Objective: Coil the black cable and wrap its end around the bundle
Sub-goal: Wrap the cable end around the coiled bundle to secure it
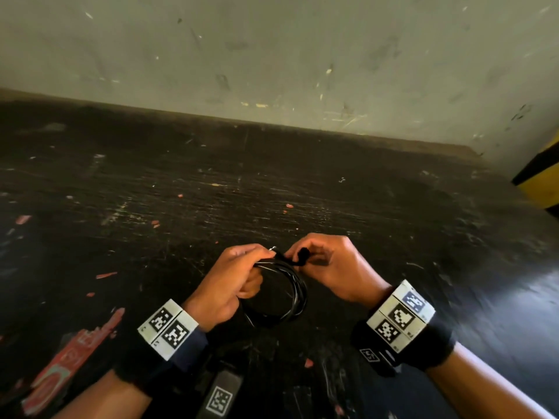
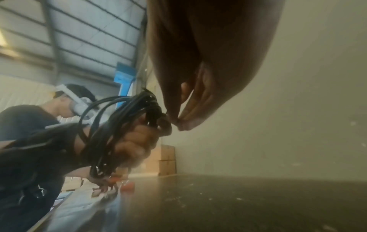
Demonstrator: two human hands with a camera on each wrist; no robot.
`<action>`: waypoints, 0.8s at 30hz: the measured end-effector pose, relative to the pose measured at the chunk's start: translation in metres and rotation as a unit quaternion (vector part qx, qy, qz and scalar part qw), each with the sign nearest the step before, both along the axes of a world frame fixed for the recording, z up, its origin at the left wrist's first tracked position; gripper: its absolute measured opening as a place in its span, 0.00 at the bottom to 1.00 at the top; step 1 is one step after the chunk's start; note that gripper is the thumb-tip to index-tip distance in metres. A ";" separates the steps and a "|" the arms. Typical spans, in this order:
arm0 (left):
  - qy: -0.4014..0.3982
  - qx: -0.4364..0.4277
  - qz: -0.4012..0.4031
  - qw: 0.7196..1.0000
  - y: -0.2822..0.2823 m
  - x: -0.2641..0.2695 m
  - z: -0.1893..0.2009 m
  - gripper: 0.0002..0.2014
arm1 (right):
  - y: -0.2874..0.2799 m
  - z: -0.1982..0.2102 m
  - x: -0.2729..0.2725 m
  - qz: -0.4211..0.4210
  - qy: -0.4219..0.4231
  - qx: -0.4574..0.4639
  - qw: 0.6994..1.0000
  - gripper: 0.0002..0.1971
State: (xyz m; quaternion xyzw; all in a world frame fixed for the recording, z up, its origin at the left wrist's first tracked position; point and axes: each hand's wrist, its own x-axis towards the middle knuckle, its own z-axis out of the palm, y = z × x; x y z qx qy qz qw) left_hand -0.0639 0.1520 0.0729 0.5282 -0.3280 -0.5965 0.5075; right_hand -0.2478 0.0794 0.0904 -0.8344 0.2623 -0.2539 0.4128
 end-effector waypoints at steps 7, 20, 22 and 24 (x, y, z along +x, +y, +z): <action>-0.061 -0.032 0.102 0.992 0.001 0.000 0.010 0.08 | 0.010 0.054 -0.007 -0.085 -0.059 0.001 0.995 0.06; -0.072 -0.032 0.161 0.984 -0.006 -0.006 0.018 0.08 | 0.021 0.021 0.034 -0.060 0.115 -0.359 0.924 0.06; -0.055 -0.029 0.164 0.984 -0.006 -0.009 0.020 0.07 | 0.020 0.017 0.036 -0.043 0.122 -0.386 0.913 0.07; -0.037 -0.022 0.171 0.984 -0.007 -0.012 0.021 0.04 | 0.017 0.013 0.037 -0.040 0.119 -0.390 0.912 0.10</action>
